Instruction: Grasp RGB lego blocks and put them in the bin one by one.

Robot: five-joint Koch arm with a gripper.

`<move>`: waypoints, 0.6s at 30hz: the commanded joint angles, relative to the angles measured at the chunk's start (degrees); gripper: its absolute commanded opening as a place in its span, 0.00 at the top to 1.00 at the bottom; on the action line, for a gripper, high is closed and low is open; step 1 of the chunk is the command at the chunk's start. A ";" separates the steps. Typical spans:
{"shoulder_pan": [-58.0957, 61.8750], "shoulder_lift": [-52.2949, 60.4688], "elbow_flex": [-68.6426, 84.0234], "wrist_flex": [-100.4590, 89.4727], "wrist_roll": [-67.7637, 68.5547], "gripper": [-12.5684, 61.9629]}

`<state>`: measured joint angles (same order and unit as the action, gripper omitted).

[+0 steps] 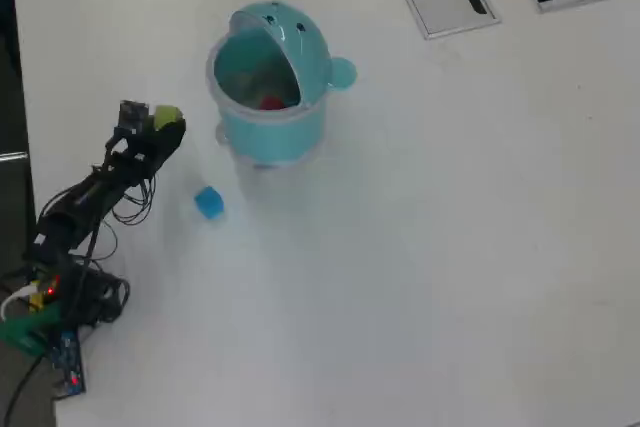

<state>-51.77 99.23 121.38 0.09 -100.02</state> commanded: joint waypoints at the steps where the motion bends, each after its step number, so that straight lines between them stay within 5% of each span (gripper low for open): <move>1: 0.53 3.25 -6.59 0.79 -1.14 0.58; 18: 4.13 -0.88 -35.51 -1.32 6.15 0.58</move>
<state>-48.78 98.44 91.76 2.90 -93.87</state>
